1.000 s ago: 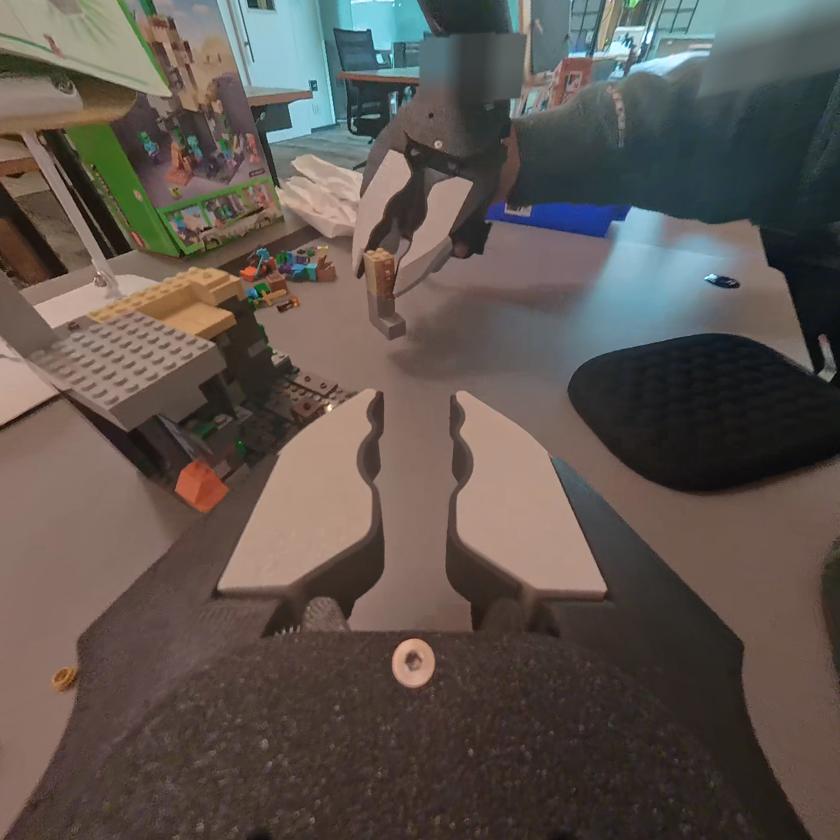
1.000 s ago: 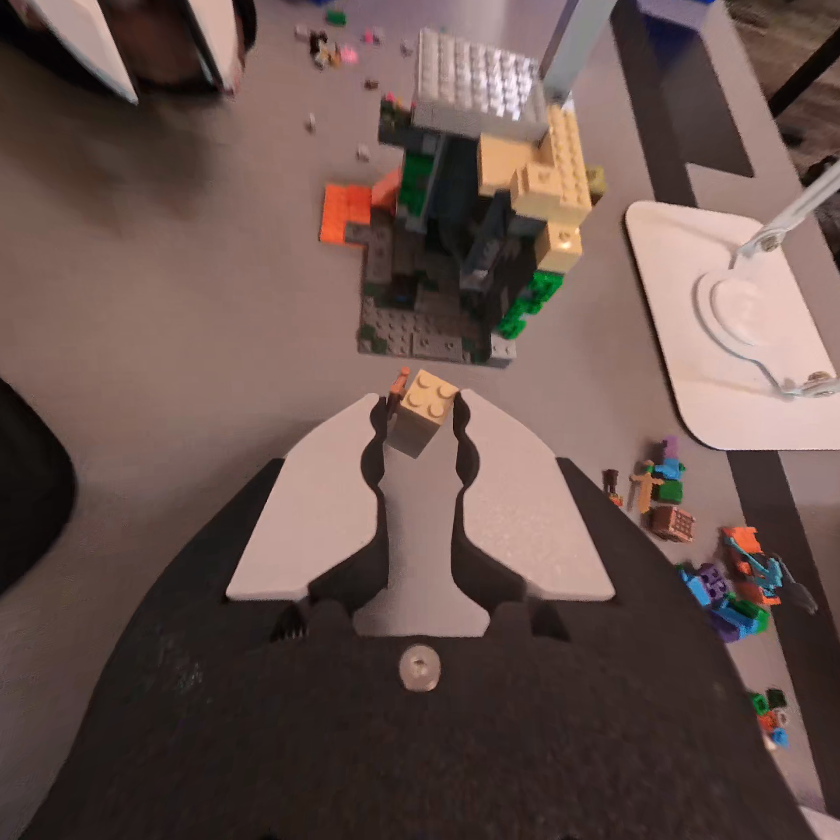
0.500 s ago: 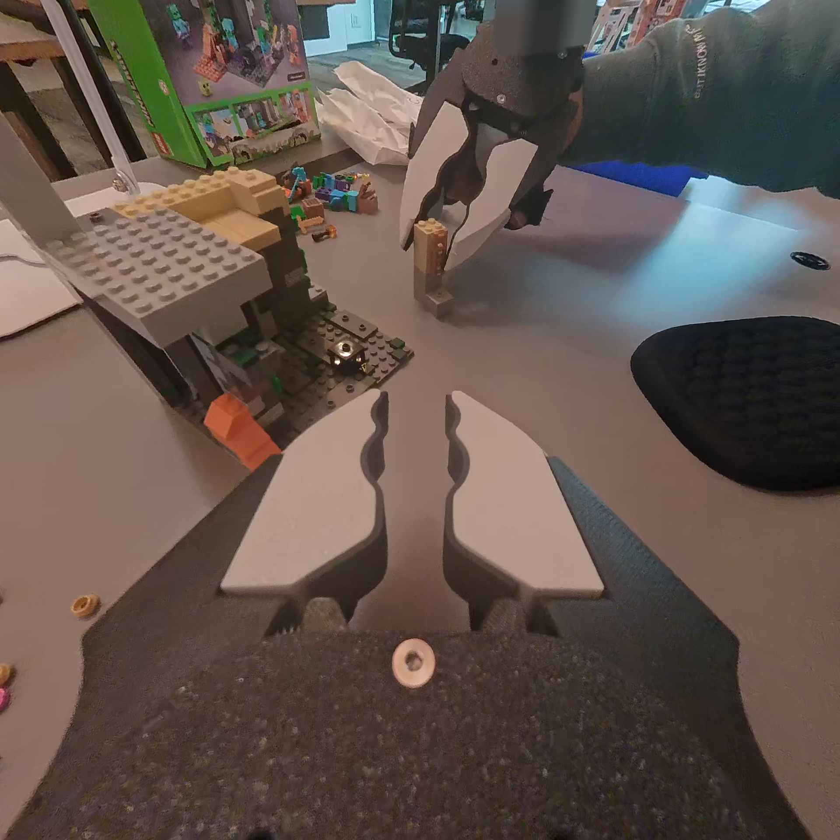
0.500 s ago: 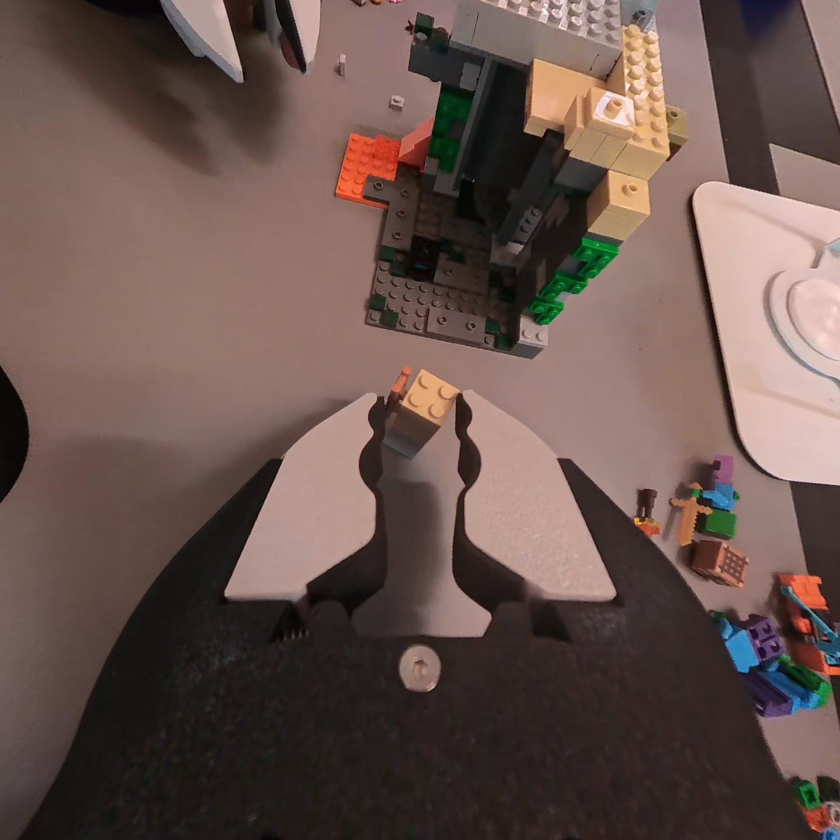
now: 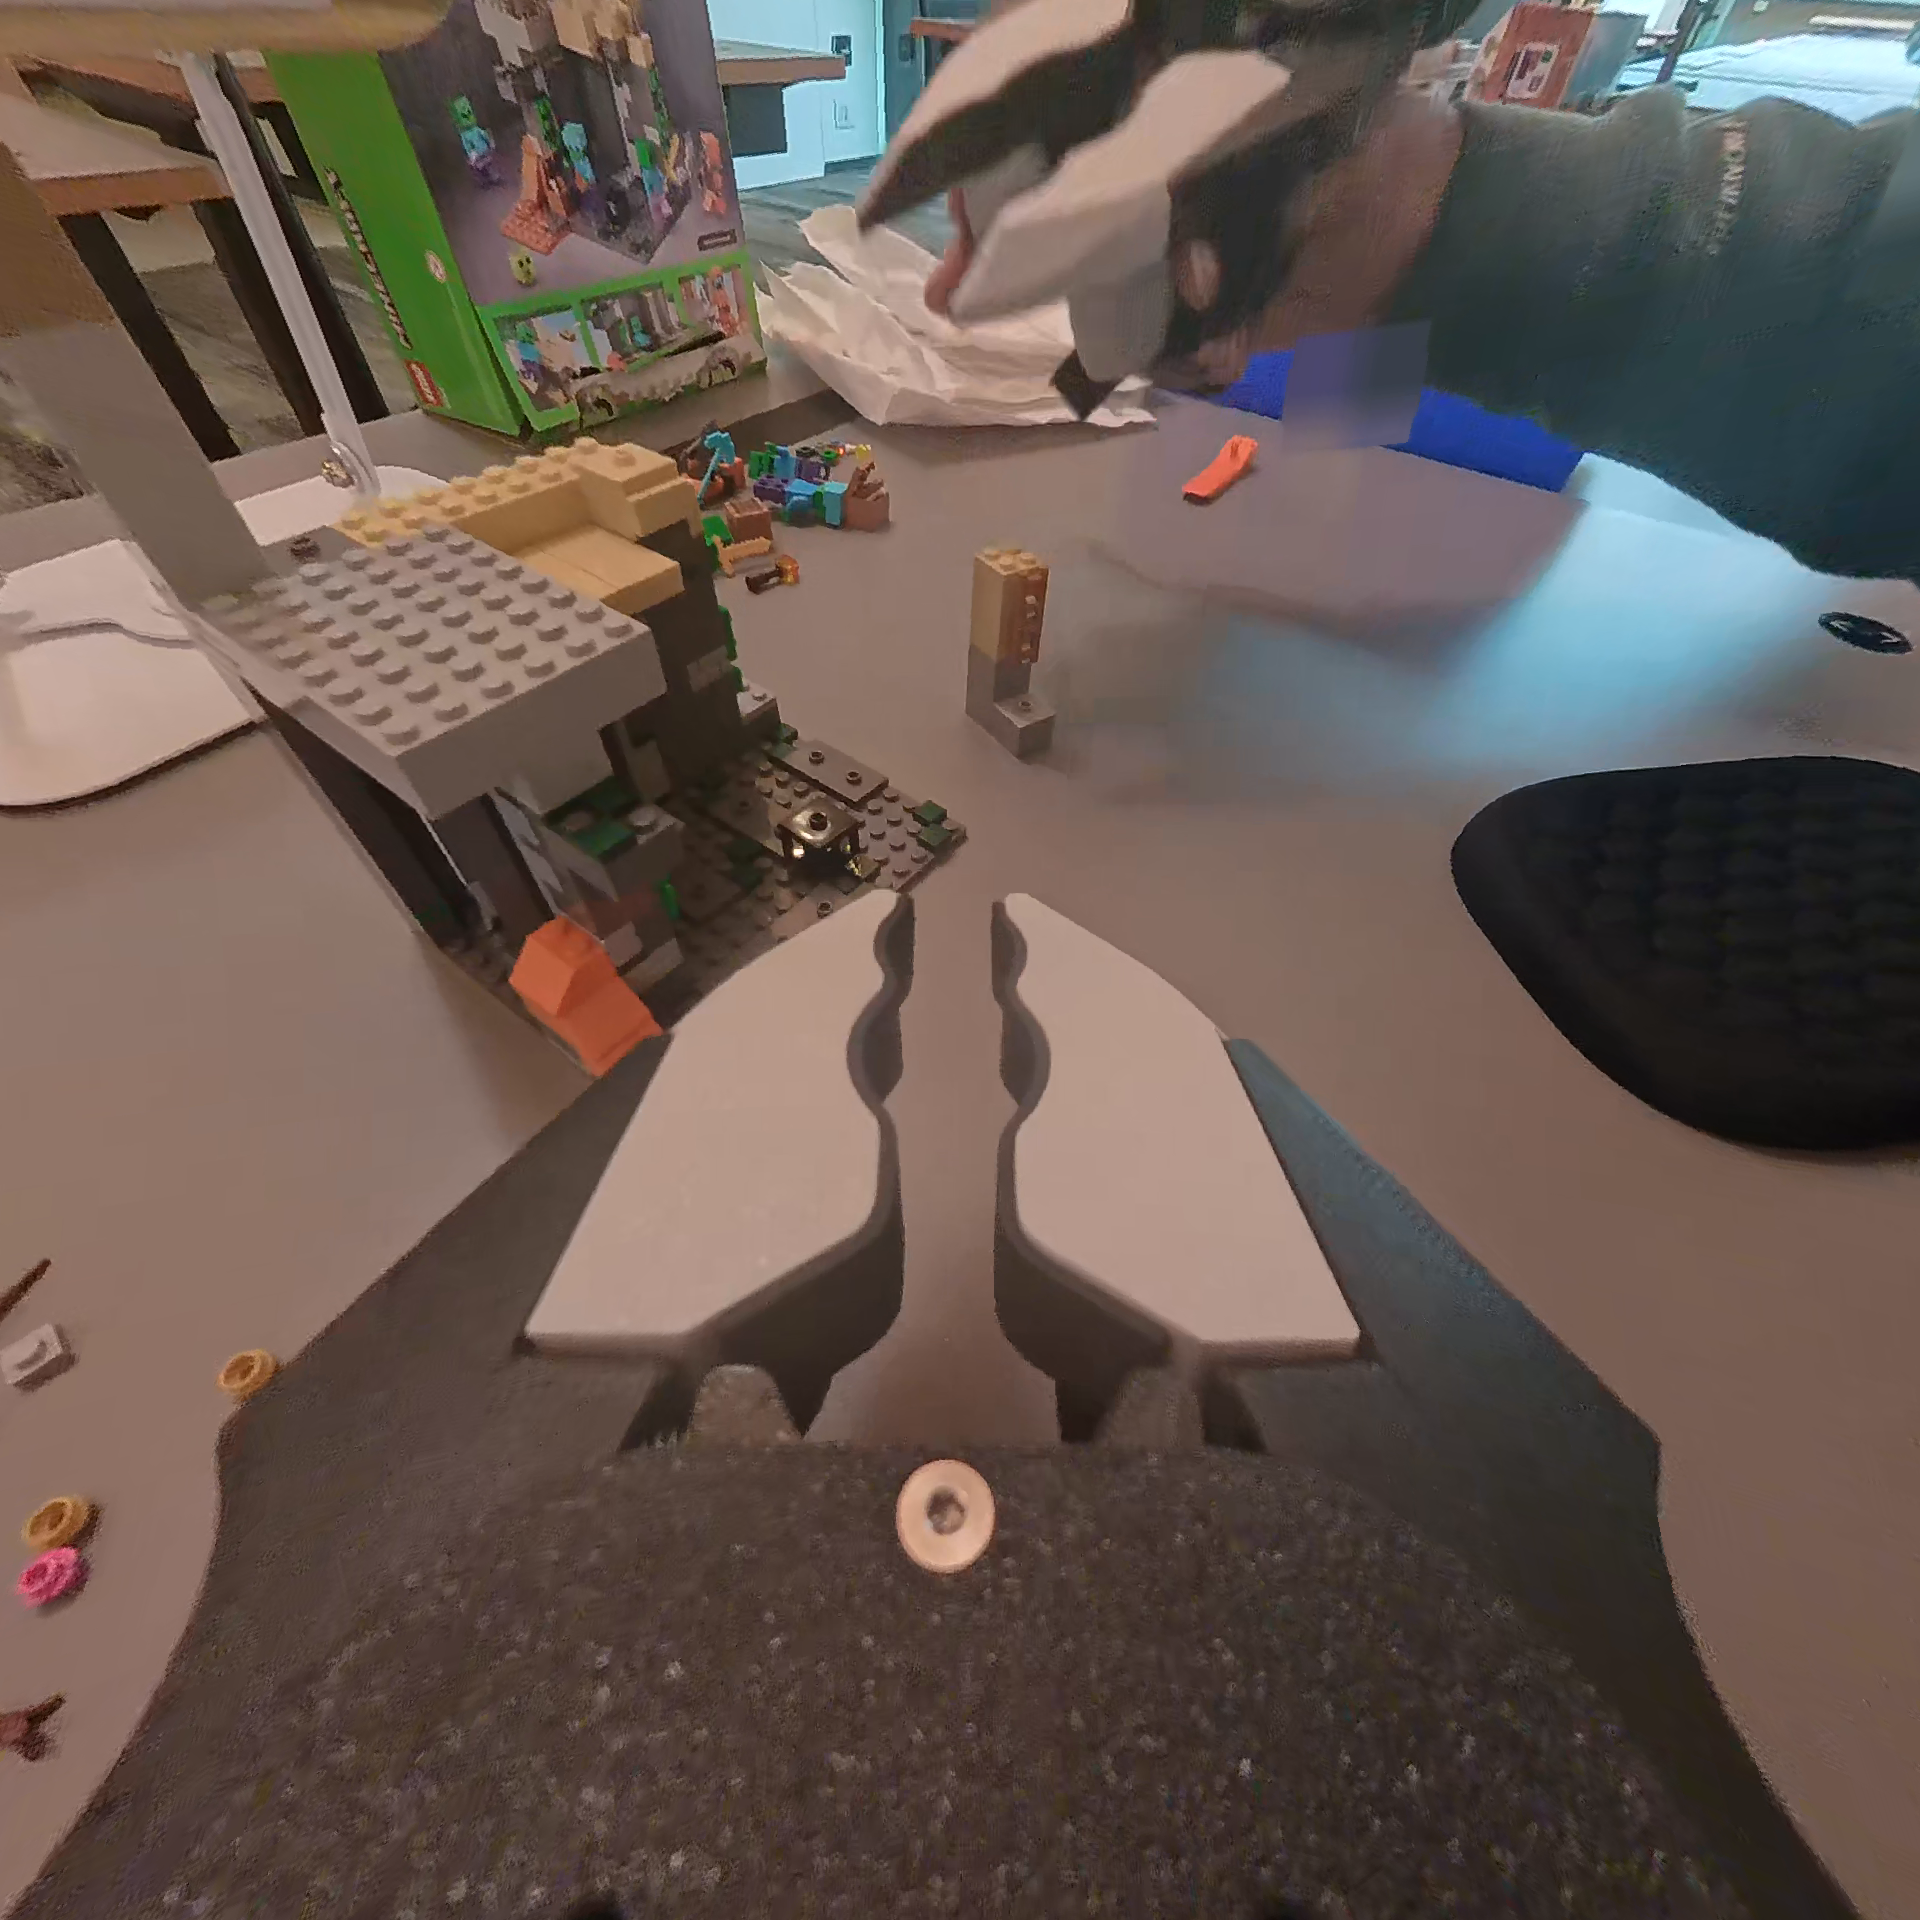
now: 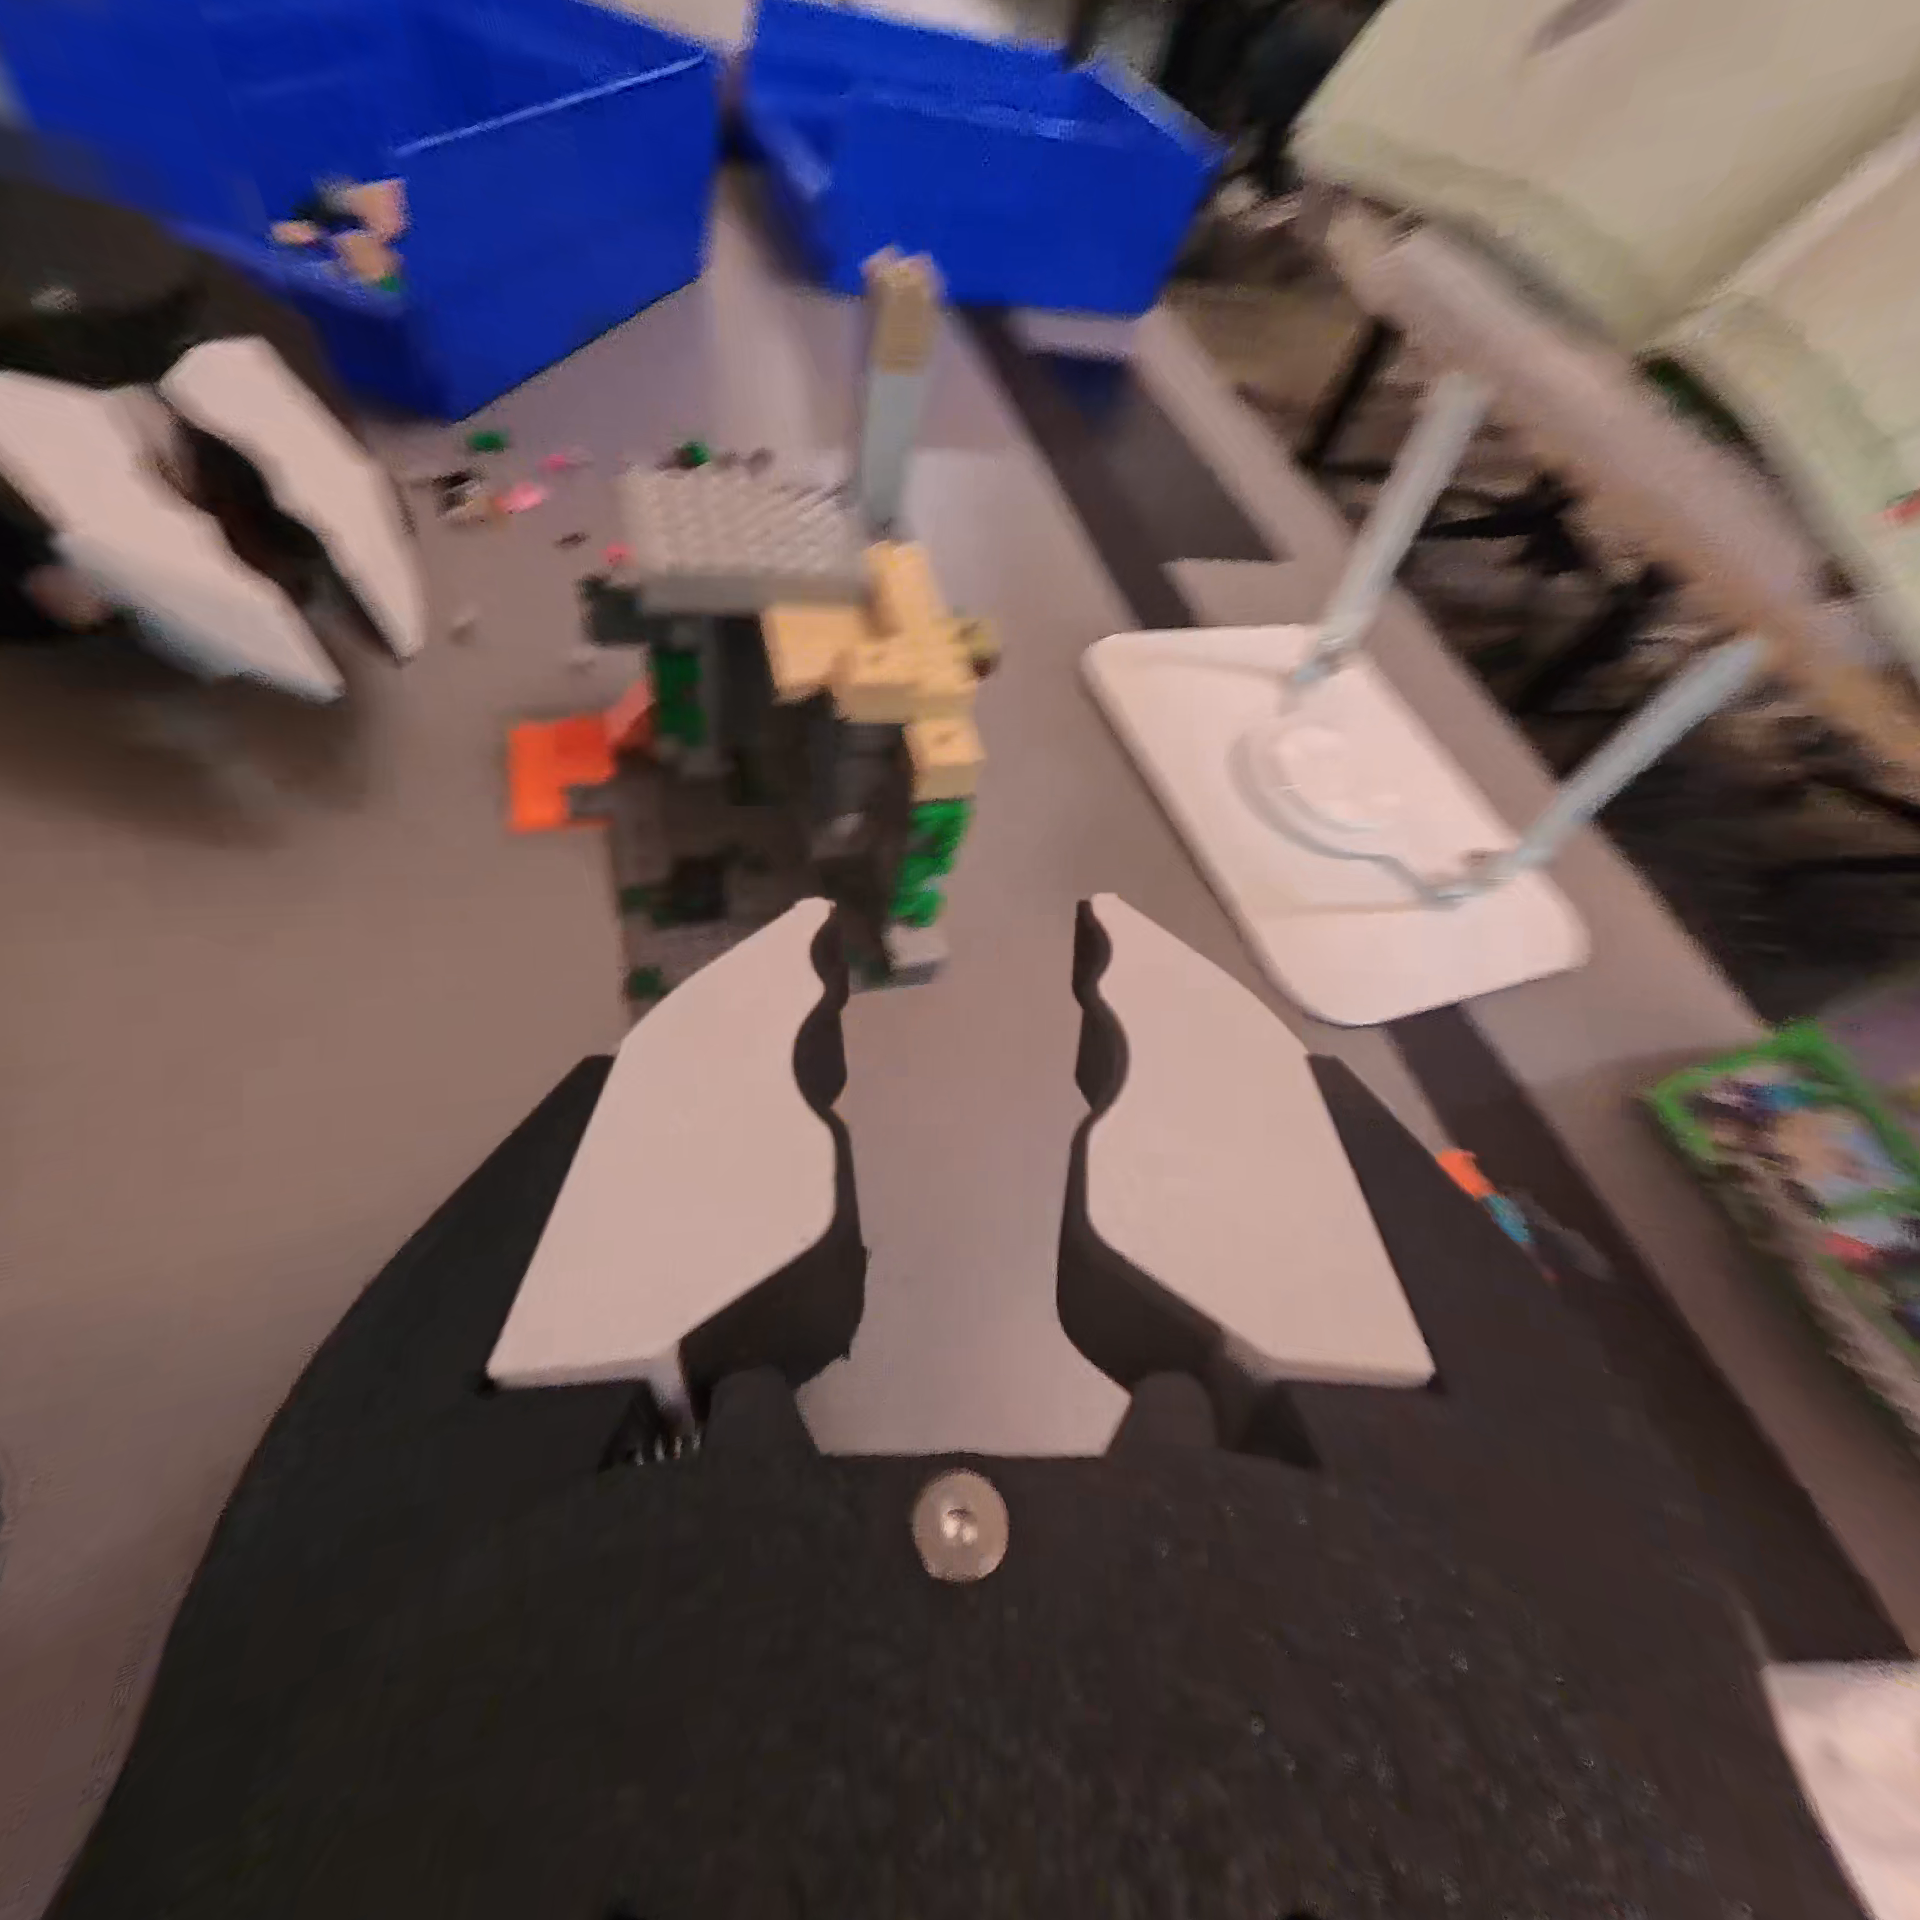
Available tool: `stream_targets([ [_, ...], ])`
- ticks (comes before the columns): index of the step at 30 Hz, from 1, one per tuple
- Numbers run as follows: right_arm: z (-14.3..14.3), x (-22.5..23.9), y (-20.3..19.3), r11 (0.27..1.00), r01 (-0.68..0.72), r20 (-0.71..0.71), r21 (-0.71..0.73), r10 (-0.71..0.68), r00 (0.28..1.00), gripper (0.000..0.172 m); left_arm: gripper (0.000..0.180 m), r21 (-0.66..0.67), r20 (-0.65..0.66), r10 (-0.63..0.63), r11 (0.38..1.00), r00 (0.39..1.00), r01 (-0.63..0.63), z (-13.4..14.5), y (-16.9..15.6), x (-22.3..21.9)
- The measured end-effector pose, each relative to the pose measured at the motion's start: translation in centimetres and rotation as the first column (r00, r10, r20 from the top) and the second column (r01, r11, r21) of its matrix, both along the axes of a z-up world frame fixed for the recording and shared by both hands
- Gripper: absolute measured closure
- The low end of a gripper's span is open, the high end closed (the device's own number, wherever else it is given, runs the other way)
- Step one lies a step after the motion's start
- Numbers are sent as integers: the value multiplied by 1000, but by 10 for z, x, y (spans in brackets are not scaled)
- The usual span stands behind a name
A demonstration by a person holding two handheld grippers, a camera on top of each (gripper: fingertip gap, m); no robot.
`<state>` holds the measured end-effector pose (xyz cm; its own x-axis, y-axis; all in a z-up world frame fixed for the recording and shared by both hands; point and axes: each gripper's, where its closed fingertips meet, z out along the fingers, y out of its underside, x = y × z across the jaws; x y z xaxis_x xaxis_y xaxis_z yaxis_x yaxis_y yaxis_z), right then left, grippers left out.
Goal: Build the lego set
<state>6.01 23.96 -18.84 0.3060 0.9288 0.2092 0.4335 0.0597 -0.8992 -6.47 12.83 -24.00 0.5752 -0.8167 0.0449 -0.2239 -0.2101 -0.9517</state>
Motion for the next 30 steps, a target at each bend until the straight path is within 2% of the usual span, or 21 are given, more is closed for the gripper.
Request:
stream_targets([
  [3,26,11,30,961,206,-43,183,-201,979,135,172,26,-4,10,1000,1000,-10,3,0,0],
  [5,41,24,57,861,327,-19,390,-347,937,139,172,28,-9,11,1000,1000,-11,2,0,1],
  [7,55,33,82,719,350,13,601,-446,895,142,172,31,-14,14,999,1000,-14,1,0,1],
  [9,66,38,107,570,293,45,768,-504,862,143,172,33,-19,18,999,1000,-18,0,1,0],
  [11,66,38,131,496,211,102,842,-531,841,143,172,41,-21,25,999,999,-24,0,1,-2],
  [13,61,38,154,487,155,159,859,-544,824,143,172,49,-27,35,998,999,-33,0,2,-4],
  [19,54,42,196,534,90,269,840,-555,787,143,172,53,-33,47,998,998,-46,0,4,-7],
  [23,50,43,205,565,62,315,823,-545,777,145,172,47,-35,49,998,998,-47,-1,5,-7],
  [30,49,42,208,588,48,340,807,-530,777,158,172,33,-27,40,999,999,-39,-2,5,-6],
])
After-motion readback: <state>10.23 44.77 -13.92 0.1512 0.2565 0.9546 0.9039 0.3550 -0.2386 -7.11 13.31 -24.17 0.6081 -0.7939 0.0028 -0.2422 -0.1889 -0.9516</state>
